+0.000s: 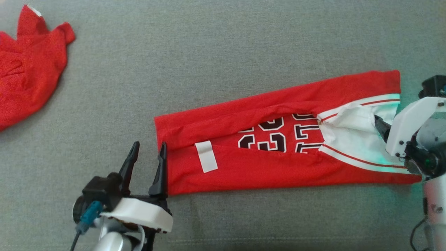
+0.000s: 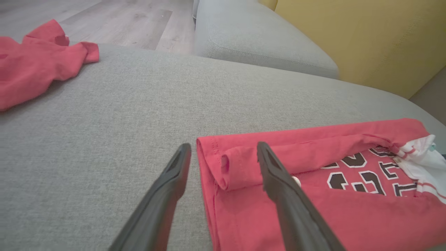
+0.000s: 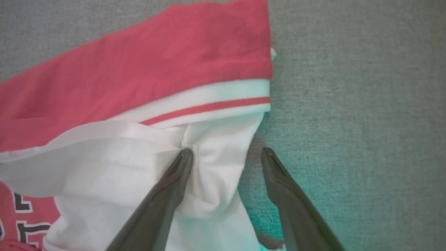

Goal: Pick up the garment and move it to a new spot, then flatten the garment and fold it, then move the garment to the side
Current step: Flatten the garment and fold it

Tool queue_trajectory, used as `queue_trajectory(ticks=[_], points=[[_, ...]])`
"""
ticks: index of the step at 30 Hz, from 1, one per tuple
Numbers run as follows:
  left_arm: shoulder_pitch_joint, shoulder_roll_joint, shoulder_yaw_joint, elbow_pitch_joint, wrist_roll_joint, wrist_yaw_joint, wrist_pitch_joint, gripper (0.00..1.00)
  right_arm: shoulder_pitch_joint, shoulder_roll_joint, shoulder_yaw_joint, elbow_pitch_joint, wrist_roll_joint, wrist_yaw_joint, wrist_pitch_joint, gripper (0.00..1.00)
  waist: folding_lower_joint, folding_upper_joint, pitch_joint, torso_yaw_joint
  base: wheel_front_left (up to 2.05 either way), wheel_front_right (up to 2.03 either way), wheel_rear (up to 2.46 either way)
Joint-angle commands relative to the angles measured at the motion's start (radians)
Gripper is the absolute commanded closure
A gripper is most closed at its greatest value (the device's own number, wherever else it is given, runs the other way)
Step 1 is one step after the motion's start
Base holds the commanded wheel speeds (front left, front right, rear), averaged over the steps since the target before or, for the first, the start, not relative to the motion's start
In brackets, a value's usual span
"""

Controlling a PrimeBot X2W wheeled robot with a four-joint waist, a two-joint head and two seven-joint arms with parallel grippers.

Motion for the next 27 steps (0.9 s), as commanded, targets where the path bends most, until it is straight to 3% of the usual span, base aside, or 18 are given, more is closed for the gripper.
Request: queue_trajectory(ticks=[1,10,15,17,18,27], points=[[-0.011,-0.004,0.031,-0.026,0.009,0.001,-0.017,0.00,0.002,-0.021,0.028,-0.024,-0.002,0.008,0.009,0.00,0.0000,0.0000,-0.004,0.003,0.00,0.00,0.00],[0.037,-0.064,0.038,0.029,0.039,-0.003,-0.052,0.00,0.074,-0.072,0.120,-0.031,0.102,0.008,0.060,0.00,0.0000,0.0000,-0.038,0.008,0.00,0.00,0.00],[0.045,-0.097,0.060,0.029,0.062,-0.026,-0.054,0.00,0.092,-0.091,0.132,-0.034,0.104,0.008,0.046,0.00,0.0000,0.0000,-0.036,0.013,0.00,0.00,0.00],[0.042,-0.107,0.071,0.029,0.073,-0.039,-0.054,0.00,0.090,-0.092,0.127,-0.024,0.096,0.008,0.029,0.63,0.0000,0.0000,-0.032,0.017,0.00,0.00,0.00],[0.040,-0.112,0.077,0.029,0.078,-0.045,-0.054,0.00,0.087,-0.092,0.124,-0.017,0.094,0.008,0.019,1.00,0.0000,0.0000,-0.030,0.018,0.00,0.00,0.00],[0.067,-0.149,0.132,0.043,0.126,-0.090,-0.054,0.00,0.044,-0.102,0.007,0.070,0.079,0.008,-0.113,1.00,0.0000,0.0000,-0.047,0.021,0.00,0.00,0.00]])
